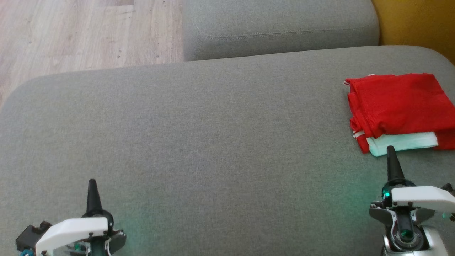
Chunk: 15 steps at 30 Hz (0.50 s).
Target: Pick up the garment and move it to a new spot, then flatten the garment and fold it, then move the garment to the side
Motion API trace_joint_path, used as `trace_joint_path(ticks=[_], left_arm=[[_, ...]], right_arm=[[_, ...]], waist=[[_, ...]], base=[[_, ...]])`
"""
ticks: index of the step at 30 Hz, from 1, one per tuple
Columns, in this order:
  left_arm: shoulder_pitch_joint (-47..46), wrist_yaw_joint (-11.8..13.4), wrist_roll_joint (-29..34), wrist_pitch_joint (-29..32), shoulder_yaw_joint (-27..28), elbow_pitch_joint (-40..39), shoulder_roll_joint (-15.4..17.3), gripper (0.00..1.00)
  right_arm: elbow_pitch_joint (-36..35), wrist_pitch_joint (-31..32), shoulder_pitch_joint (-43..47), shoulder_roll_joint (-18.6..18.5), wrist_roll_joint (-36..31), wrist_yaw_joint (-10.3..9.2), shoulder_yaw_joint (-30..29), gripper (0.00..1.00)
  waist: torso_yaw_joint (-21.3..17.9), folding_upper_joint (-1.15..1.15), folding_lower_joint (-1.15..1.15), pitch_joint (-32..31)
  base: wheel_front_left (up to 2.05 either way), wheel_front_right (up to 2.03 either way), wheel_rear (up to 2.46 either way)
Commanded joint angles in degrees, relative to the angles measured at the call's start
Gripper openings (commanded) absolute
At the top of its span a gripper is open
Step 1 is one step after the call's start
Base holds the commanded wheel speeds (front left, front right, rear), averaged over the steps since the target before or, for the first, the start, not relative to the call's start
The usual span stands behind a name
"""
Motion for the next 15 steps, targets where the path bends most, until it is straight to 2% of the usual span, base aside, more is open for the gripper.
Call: trace_joint_path(ticks=[1, 15], left_arm=[[-3.1, -0.6, -1.1, 0.4, 1.6, -2.2, 0.3, 0.0], [-3.5, -0.9, -9.0, 2.8, 3.0, -2.5, 0.4, 0.0]], right_arm=[[-2.4, 0.5, -1.6, -0.2, 1.4, -0.04, 0.5, 0.0], [-3.6, 2.8, -1.3, -0.2, 9.6, -0.05, -0.7, 0.0]], waist=[[0.0, 0.0, 0.0, 0.0], [0.0, 0.0, 0.0, -0.1]], base=[[0.0, 0.0, 0.0], [0.0, 0.0, 0.0]])
